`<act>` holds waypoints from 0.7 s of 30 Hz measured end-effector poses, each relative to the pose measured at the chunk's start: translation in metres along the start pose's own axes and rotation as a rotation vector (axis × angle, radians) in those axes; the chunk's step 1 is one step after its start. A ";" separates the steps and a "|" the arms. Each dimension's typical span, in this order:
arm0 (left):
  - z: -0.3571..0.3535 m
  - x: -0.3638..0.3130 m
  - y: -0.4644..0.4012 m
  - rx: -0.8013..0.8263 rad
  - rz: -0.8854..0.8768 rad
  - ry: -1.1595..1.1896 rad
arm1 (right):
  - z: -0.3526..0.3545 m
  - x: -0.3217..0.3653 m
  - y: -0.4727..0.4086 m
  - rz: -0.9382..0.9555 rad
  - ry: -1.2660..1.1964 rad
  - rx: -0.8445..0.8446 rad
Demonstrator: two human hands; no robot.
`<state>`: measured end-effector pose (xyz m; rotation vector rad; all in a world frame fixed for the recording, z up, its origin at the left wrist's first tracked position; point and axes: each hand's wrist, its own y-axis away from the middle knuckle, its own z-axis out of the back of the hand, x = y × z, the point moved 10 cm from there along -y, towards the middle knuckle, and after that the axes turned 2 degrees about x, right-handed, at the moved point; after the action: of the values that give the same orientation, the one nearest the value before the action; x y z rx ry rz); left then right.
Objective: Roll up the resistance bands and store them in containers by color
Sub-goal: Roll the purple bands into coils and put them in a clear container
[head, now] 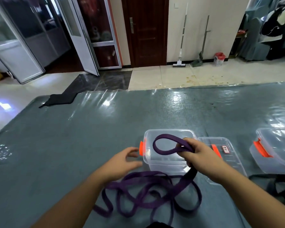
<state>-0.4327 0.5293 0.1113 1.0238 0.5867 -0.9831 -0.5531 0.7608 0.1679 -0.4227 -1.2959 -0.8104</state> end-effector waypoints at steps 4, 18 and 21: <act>-0.015 -0.085 0.013 0.064 -0.218 0.345 | -0.003 0.010 0.001 0.074 0.122 0.011; -0.007 -0.222 0.050 0.002 -0.537 0.012 | 0.002 0.070 0.023 0.214 -0.265 0.192; -0.006 -0.246 0.058 -0.024 -0.576 -0.093 | 0.009 0.085 0.016 0.179 -0.398 0.128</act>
<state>-0.4953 0.6415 0.3289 0.7922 0.8365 -1.5152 -0.5428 0.7533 0.2544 -0.6087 -1.6409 -0.5033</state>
